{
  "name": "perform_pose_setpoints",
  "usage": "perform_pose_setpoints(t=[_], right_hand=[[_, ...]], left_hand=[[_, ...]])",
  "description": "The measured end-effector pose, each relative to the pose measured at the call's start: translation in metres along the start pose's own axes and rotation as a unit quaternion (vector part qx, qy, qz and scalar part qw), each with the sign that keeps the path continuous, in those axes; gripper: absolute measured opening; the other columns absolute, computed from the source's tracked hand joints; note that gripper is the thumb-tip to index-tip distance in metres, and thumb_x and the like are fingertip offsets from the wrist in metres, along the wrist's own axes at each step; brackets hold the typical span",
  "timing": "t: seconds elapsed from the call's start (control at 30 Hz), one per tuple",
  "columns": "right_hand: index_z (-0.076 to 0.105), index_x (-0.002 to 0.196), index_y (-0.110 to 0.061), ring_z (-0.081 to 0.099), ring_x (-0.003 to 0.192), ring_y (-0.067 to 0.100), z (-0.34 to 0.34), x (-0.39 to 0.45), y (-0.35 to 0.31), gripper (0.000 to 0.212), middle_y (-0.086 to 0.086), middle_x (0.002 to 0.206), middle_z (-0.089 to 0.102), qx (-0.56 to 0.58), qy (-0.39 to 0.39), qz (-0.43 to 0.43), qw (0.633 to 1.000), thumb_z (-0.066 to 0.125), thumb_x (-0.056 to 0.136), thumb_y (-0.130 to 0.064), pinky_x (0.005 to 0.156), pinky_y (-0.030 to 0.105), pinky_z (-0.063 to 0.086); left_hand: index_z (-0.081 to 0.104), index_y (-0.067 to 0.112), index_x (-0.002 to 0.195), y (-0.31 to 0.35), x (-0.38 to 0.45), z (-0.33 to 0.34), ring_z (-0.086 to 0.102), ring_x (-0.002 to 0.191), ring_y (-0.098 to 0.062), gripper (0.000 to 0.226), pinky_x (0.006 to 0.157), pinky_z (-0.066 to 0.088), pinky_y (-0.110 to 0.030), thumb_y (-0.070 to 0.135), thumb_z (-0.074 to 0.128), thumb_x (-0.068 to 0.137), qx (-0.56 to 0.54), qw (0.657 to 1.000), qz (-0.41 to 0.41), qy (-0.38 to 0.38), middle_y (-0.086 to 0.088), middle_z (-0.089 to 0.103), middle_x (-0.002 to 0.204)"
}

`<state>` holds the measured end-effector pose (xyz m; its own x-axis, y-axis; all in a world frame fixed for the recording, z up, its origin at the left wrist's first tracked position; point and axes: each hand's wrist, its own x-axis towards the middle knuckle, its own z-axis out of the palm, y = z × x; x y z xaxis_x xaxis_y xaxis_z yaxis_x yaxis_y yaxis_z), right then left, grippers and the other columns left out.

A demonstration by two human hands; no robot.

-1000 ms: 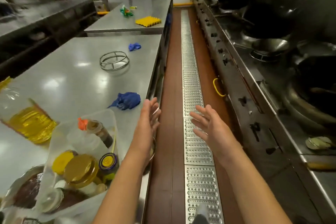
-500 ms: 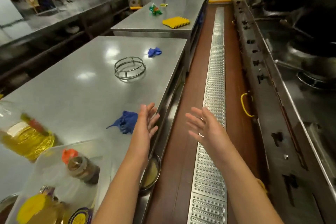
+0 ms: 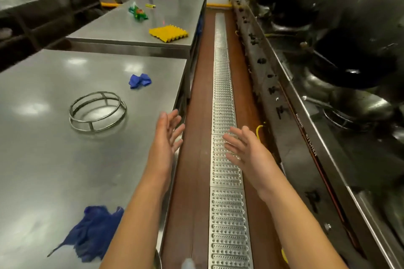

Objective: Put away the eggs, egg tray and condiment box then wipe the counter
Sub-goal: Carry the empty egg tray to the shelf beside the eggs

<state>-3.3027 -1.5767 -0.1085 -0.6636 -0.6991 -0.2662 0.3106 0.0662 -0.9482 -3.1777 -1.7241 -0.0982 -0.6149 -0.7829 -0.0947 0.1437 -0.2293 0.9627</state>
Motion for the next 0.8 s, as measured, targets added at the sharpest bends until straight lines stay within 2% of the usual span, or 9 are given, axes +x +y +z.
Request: perform_pose_setpoints(t=[0.1,0.27,0.4,0.53,0.63,0.8], right_hand=[[0.056,0.134,-0.031,0.062,0.116,0.002,0.002,0.040,-0.024,0.061,-0.010,0.125,0.068,0.002,0.022,-0.022,1.000,0.050,0.085,-0.066,0.096,0.028,0.049],[0.052,0.139,-0.032,0.061,0.117,0.002,-0.007,0.100,-0.043,0.078,-0.012,0.125,0.067,0.004,0.039,-0.026,0.999,0.053,0.073,-0.074,0.100,0.030,0.047],[0.055,0.134,-0.033,0.063,0.114,0.001,-0.031,0.169,-0.059,0.064,-0.012,0.123,0.069,0.021,0.044,-0.030,0.998,0.053,0.081,-0.068,0.100,0.030,0.048],[0.056,0.133,-0.032,0.060,0.118,0.005,-0.053,0.252,-0.081,0.047,-0.009,0.125,0.067,0.035,0.024,-0.038,0.998,0.041,0.097,-0.058,0.100,0.031,0.048],[0.054,0.137,-0.028,0.060,0.118,0.006,-0.060,0.316,-0.110,0.047,-0.007,0.128,0.066,0.045,-0.009,-0.033,0.998,0.038,0.100,-0.054,0.094,0.027,0.049],[0.052,0.140,-0.024,0.059,0.122,0.010,-0.065,0.403,-0.140,0.050,-0.003,0.133,0.064,0.050,-0.074,-0.037,0.995,0.037,0.101,-0.052,0.107,0.037,0.045]], left_hand=[[0.052,0.032,0.141,0.012,0.053,0.018,0.057,0.124,-0.004,0.065,0.110,0.040,-0.035,0.070,0.031,0.093,0.009,0.999,0.010,-0.035,0.010,0.058,0.138],[0.055,0.036,0.136,0.005,0.113,0.048,0.058,0.124,-0.004,0.067,0.112,0.039,-0.038,0.076,0.037,0.086,0.027,0.998,-0.013,-0.064,0.012,0.059,0.137],[0.054,0.034,0.137,-0.002,0.172,0.072,0.058,0.123,-0.004,0.070,0.113,0.038,-0.038,0.072,0.035,0.081,0.046,0.997,-0.022,-0.054,0.011,0.058,0.138],[0.052,0.028,0.142,0.007,0.241,0.096,0.057,0.125,-0.006,0.058,0.109,0.040,-0.033,0.059,0.029,0.099,0.050,0.999,-0.010,-0.011,0.007,0.057,0.141],[0.054,0.027,0.139,0.020,0.293,0.114,0.058,0.124,-0.008,0.053,0.110,0.041,-0.034,0.055,0.027,0.102,0.056,0.998,0.011,0.026,0.006,0.058,0.139],[0.057,0.034,0.135,0.019,0.362,0.140,0.060,0.121,-0.004,0.052,0.105,0.043,-0.032,0.059,0.028,0.100,0.064,0.995,0.036,0.073,0.012,0.060,0.136]])
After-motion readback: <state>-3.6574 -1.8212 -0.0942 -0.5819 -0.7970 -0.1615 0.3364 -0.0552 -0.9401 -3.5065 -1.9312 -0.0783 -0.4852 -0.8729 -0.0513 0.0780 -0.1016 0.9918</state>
